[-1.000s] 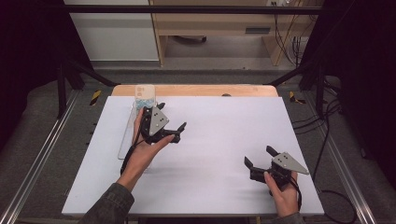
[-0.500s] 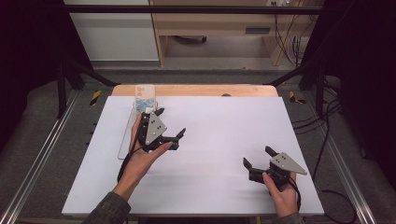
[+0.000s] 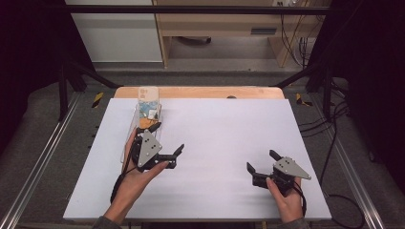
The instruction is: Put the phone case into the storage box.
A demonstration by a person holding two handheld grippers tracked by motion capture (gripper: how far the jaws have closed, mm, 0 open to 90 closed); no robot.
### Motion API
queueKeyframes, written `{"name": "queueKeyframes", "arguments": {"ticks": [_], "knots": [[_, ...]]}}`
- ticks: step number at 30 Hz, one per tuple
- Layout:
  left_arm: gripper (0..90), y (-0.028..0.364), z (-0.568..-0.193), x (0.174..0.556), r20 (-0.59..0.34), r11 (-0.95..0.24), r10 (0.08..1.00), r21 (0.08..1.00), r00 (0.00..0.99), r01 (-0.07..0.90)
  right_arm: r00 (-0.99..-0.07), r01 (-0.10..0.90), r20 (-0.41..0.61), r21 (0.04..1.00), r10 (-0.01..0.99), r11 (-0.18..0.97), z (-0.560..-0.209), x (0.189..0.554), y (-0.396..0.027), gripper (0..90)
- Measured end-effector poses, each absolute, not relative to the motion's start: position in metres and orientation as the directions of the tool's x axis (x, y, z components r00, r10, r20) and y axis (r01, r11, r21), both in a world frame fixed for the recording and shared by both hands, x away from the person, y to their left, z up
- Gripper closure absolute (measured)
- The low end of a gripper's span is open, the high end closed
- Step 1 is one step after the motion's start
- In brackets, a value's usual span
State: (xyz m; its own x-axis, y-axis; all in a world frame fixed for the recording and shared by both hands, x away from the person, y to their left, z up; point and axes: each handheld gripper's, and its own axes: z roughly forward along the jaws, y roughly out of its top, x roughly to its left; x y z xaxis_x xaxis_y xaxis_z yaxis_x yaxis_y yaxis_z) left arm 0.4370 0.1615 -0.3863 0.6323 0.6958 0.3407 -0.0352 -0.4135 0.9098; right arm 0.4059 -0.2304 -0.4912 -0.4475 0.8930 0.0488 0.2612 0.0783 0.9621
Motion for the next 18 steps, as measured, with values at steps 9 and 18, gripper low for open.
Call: {"name": "queueKeyframes", "arguments": {"ticks": [9,18], "knots": [[3.5,0.174,-0.385,0.419,0.319,-0.376,0.710,0.925,0.627,-0.044,-0.447,0.258,0.045,0.963,0.893,0.081,-0.491,0.405,-0.230,4.1],[3.4,0.194,-0.382,0.415,0.269,-0.318,0.746,0.948,0.609,-0.029,-0.446,0.258,0.046,0.963,0.894,0.080,-0.491,0.406,-0.230,4.1]]}}
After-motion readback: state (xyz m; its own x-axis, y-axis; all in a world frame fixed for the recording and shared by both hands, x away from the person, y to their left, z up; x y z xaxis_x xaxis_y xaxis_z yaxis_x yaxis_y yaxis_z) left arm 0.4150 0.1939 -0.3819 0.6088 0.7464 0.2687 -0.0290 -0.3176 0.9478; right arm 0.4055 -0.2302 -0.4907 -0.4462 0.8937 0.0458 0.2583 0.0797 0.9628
